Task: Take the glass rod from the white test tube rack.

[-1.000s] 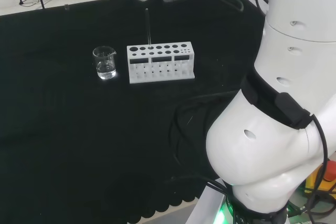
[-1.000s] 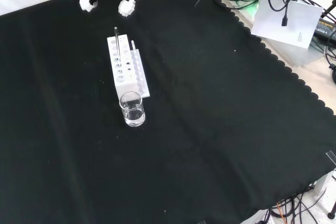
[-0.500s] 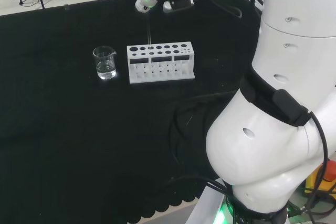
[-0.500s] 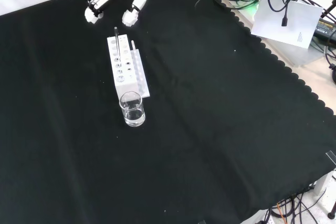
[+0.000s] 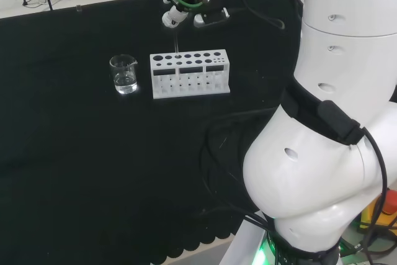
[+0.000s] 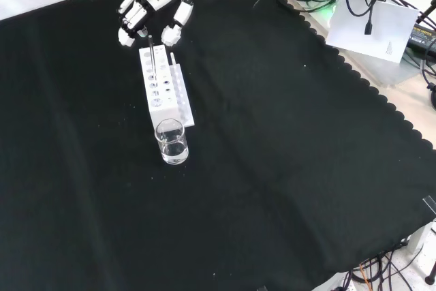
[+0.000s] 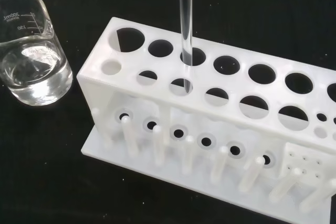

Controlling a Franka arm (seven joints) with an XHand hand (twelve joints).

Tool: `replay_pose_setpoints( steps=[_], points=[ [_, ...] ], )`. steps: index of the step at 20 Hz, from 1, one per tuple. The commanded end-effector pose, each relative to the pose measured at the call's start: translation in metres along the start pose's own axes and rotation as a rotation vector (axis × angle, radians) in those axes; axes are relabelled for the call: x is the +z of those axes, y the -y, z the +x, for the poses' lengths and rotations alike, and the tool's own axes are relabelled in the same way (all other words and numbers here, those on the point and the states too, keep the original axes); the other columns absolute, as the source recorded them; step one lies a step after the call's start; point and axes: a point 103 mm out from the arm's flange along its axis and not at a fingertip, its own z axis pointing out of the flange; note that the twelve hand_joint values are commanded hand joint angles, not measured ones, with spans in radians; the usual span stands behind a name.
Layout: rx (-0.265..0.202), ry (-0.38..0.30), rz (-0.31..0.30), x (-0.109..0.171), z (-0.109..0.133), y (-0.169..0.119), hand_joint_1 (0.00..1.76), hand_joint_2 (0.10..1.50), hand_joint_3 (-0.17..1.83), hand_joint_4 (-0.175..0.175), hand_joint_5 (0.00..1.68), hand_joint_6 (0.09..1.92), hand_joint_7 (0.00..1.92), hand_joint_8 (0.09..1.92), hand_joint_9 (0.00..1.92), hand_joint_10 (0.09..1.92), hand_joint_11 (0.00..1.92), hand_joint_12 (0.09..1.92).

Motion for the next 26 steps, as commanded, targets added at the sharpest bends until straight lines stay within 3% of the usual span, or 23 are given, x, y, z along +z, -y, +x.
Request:
replay_pose_setpoints(
  steps=[1,8,14,17,21,23,24,26],
  points=[
    [-0.003,-0.009,0.020,0.002,-0.003,-0.004,0.65,1.21,-0.17,-0.117,0.29,0.09,0.66,0.88,0.85,0.81,0.35,1.38],
    [-0.014,0.020,-0.002,0.002,0.005,-0.006,0.72,1.21,-0.17,-0.112,0.47,0.11,0.89,0.87,1.02,0.82,0.53,1.32],
    [-0.022,0.036,-0.022,0.002,0.009,-0.008,0.78,1.21,-0.17,-0.141,0.60,0.78,0.95,0.86,1.11,0.79,0.65,1.28],
    [-0.021,0.042,-0.031,0.002,0.009,-0.009,0.81,1.22,-0.17,-0.168,0.72,0.89,1.01,0.86,1.20,0.80,0.79,1.24],
    [-0.020,0.053,-0.030,0.003,0.007,-0.013,0.89,1.22,-0.17,-0.175,0.83,0.91,1.08,0.92,1.35,0.84,1.05,1.17],
    [-0.020,0.055,-0.032,0.003,0.006,-0.015,0.99,1.21,-0.12,-0.074,0.87,1.08,1.09,0.95,1.38,0.87,1.11,1.16],
    [-0.020,0.057,-0.034,0.003,0.006,-0.015,1.02,1.20,-0.09,-0.053,0.87,1.13,1.09,0.96,1.39,0.88,1.13,1.16],
    [-0.022,0.061,-0.043,0.005,0.005,-0.017,1.06,1.19,-0.05,-0.060,0.88,1.16,1.08,0.99,1.40,0.89,1.20,1.13]
  ],
)
